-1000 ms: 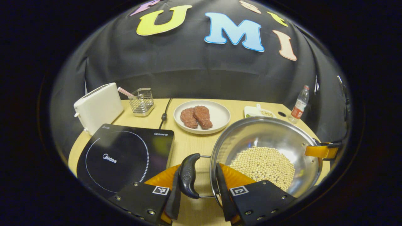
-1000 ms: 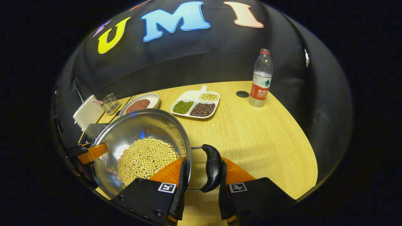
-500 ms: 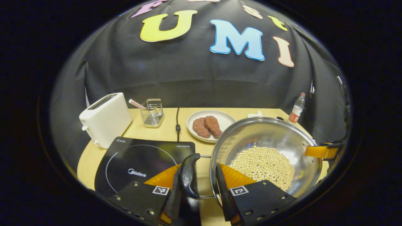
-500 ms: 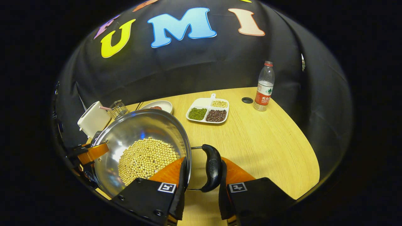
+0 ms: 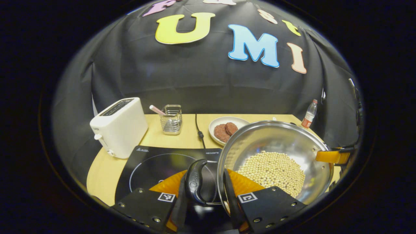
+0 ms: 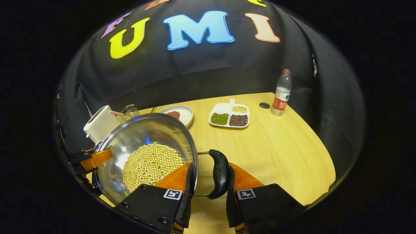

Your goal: First push the handle of the pot to place it horizontally, then grasp the pot with both hands and set it on the induction cooktop.

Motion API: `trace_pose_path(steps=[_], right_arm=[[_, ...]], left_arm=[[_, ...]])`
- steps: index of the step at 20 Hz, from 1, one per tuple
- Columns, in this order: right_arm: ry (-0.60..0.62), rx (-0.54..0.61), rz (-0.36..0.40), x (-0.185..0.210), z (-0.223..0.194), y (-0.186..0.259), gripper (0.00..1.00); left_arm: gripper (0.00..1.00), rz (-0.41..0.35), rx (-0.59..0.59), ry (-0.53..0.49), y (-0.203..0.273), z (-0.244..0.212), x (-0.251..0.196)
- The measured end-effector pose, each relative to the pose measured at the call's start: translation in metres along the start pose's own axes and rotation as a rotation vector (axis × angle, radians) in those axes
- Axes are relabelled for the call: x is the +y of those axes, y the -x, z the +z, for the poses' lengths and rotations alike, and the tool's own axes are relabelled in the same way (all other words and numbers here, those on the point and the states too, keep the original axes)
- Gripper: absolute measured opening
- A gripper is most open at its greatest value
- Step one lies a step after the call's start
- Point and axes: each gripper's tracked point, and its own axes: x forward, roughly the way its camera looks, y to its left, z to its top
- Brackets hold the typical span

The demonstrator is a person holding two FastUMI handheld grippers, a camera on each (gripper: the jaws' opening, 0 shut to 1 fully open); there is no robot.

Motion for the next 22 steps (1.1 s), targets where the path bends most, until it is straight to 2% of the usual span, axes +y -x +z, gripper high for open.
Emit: trace_pose_path(steps=[1,4,6,7,8,9,10,11,14,19,22], right_arm=[[0.004,0.0,0.002,0.005,-0.001,0.0,0.46],[0.011,0.004,0.008,0.025,-0.001,-0.002,0.46],[0.013,0.004,0.011,0.039,0.0,-0.004,0.43],[0.008,0.001,0.013,0.045,0.0,-0.005,0.46],[0.005,0.0,0.016,0.052,0.0,-0.006,0.43],[0.006,0.002,0.018,0.059,-0.002,-0.007,0.46],[0.006,0.005,0.02,0.066,-0.002,-0.008,0.43],[0.007,0.006,0.021,0.073,-0.003,-0.01,0.46],[0.013,0.006,0.028,0.094,-0.004,-0.013,0.46],[0.027,0.007,0.04,0.128,-0.004,-0.024,0.47],[0.036,0.011,0.049,0.146,-0.004,-0.029,0.44]], left_arm=[[0.54,0.002,0.0,0.003,0.001,0.0,0.008],[0.54,0.008,0.001,0.005,0.003,-0.001,0.029],[0.57,0.011,-0.002,0.002,0.003,0.001,0.043],[0.54,0.013,-0.005,0.003,0.005,0.002,0.05],[0.57,0.015,-0.006,0.001,0.005,0.004,0.057],[0.55,0.018,-0.006,0.0,0.005,0.004,0.065],[0.57,0.02,-0.003,-0.002,0.005,0.004,0.073],[0.57,0.022,-0.003,-0.003,0.004,0.003,0.08],[0.54,0.028,-0.005,0.003,0.005,0.003,0.103],[0.57,0.041,-0.003,0.011,0.001,0.0,0.14],[0.52,0.048,-0.001,0.019,0.0,0.0,0.16]])
